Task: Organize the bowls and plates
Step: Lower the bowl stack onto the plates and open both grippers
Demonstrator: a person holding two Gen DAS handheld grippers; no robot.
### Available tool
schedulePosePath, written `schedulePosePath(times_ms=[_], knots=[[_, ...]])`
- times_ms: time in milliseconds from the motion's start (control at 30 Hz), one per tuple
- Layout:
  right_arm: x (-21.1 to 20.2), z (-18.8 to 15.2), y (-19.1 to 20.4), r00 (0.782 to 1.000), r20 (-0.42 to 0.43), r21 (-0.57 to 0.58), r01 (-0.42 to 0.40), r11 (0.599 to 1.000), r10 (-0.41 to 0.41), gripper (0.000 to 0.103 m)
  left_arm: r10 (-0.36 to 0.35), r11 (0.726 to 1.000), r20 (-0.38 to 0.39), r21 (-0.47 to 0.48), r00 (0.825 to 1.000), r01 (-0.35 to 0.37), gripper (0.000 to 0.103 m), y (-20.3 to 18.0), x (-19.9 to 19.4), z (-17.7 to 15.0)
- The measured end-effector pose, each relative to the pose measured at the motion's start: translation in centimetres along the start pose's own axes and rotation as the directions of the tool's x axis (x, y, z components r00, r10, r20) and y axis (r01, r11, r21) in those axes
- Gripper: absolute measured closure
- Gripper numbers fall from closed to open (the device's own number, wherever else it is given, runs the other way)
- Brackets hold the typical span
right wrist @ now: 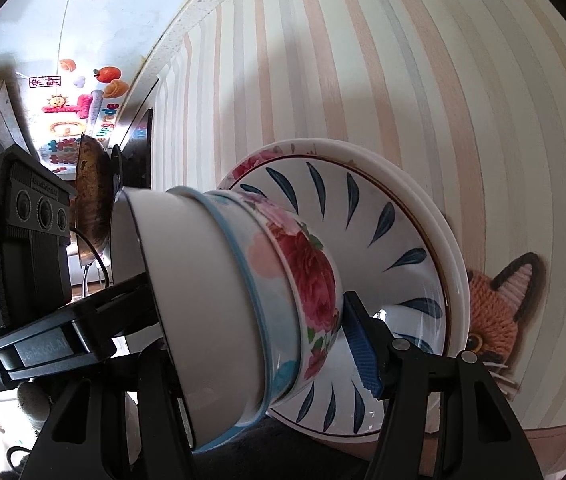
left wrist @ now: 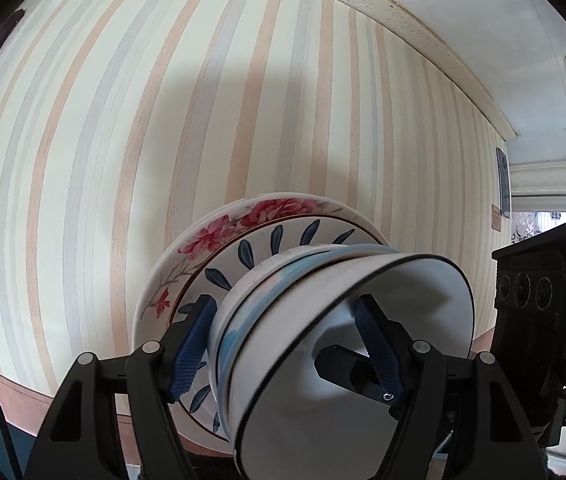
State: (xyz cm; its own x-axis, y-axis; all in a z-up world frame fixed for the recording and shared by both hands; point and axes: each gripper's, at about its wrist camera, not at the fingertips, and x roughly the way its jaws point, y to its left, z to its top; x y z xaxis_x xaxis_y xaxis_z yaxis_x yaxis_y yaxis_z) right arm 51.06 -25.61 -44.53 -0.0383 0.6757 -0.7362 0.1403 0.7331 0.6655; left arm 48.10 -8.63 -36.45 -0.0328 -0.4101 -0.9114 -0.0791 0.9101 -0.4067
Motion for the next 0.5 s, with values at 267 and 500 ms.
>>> schedulePosePath(times_ms=[267,500], knots=[[0.0,0.0,0.0,1.0,-0.003,0.002,0.004,1.0,-0.004,0.041,0.058,0.997,0.048,0.045,0.997,-0.06,0.033,-0.9,-1.0,-0.5],[-1.7,-0.9,1.2,0.997,0.03,-0.038,0.073,0.997,-0.072,0.041,0.155,0.982,0.13,0.087,0.979,-0.167,0.033,-1.3,-3.4,-1.6]])
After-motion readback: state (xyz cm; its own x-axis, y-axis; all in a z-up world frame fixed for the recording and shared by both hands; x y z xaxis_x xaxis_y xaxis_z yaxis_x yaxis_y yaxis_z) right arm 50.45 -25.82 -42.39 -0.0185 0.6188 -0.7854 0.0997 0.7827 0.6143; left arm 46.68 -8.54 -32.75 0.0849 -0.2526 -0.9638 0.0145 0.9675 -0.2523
